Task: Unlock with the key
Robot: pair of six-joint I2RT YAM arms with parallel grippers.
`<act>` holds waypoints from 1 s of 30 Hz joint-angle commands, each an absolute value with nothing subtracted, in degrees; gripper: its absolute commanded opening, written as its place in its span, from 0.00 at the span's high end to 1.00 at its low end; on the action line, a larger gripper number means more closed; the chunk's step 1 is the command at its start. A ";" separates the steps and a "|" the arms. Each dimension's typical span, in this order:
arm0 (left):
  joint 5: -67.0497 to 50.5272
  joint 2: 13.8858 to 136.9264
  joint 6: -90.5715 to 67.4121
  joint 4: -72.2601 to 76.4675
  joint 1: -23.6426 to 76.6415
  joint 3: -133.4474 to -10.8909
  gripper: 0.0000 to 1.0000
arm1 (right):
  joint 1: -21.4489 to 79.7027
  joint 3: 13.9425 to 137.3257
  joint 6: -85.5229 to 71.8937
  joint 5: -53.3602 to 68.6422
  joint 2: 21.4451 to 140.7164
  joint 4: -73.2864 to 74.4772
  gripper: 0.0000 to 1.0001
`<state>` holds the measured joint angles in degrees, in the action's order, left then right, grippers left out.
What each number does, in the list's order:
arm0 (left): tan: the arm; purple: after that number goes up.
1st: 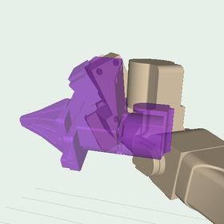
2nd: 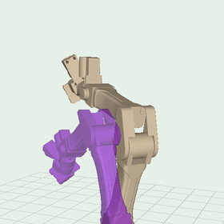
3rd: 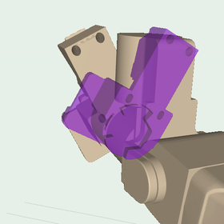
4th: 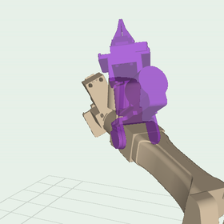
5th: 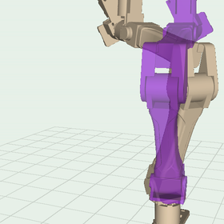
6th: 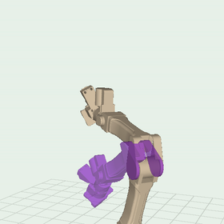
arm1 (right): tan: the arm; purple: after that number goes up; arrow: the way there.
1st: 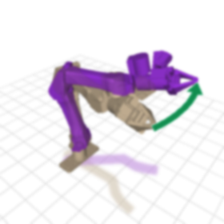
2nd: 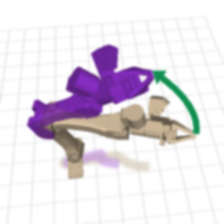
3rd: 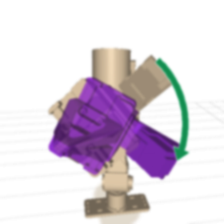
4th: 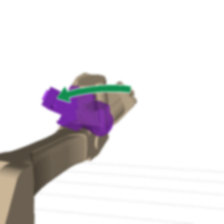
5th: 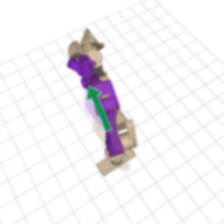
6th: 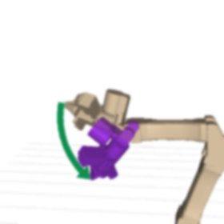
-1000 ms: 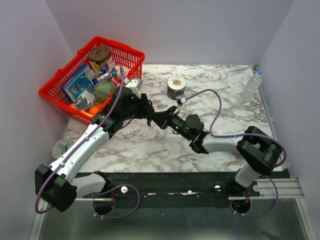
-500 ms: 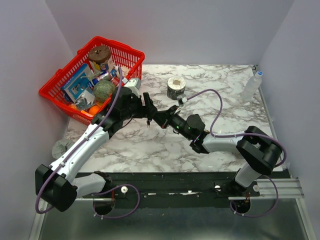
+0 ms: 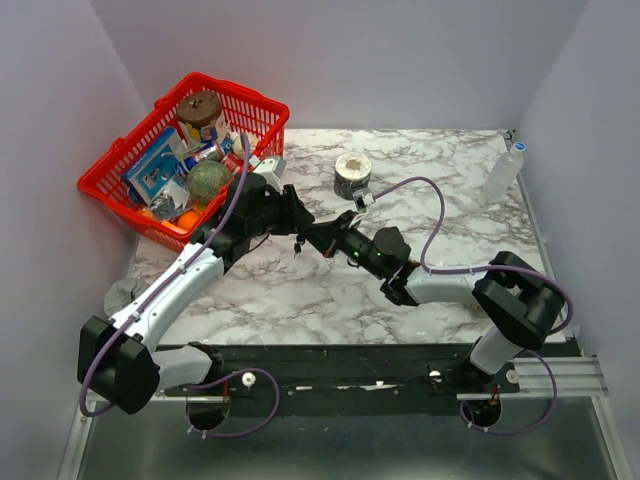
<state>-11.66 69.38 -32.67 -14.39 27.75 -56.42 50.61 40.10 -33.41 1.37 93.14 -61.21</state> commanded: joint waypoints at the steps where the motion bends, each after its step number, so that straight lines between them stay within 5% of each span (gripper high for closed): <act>1: -13.88 70.75 -31.99 -15.38 27.51 -54.76 0.74 | 50.63 41.40 -32.52 2.38 92.72 -69.26 0.99; 4: -14.94 71.37 -31.29 -15.91 27.42 -54.84 1.00 | 50.63 40.87 -32.96 1.41 92.20 -68.91 0.99; 7: -16.17 72.16 -30.76 -16.35 27.25 -55.63 1.00 | 50.63 40.43 -32.87 0.79 91.58 -68.12 0.89; 11: -16.61 72.42 -30.85 -15.91 26.63 -56.78 1.00 | 50.63 39.46 -32.34 0.79 90.71 -67.15 0.60; 15: -16.26 71.72 -32.34 -14.33 25.06 -56.78 1.00 | 50.63 39.72 -31.47 1.58 90.53 -64.97 0.49; 30: -17.14 70.58 -32.87 -11.34 22.59 -55.37 1.00 | 52.56 42.72 -32.69 1.94 97.12 -63.81 0.49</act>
